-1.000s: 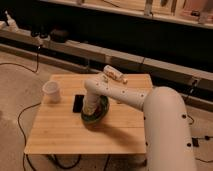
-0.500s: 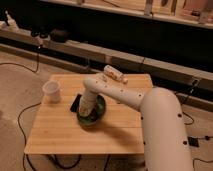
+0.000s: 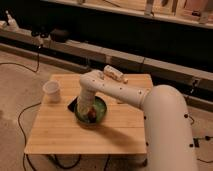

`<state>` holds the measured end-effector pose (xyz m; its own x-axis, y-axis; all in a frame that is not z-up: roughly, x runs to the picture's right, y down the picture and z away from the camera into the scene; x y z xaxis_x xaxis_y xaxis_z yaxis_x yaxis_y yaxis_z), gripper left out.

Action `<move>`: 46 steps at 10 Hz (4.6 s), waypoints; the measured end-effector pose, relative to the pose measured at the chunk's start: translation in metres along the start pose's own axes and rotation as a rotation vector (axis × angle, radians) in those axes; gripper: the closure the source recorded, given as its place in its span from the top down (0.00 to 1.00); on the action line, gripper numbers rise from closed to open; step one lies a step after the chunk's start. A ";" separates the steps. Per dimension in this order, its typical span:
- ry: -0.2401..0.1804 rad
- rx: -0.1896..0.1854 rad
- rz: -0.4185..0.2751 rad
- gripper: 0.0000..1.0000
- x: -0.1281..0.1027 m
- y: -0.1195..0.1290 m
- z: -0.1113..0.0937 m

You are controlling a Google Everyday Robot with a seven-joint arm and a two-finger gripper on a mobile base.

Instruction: Push the ceramic bowl across the table

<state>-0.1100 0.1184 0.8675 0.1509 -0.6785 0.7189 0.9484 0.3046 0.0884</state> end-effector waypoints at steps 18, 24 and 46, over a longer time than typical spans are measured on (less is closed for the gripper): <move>0.098 0.024 0.044 0.41 0.027 0.005 -0.023; 0.095 0.041 0.040 0.00 0.040 -0.005 -0.006; 0.089 0.111 0.059 0.00 0.064 -0.038 0.020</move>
<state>-0.1415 0.0764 0.9241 0.2344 -0.7123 0.6616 0.9012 0.4145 0.1270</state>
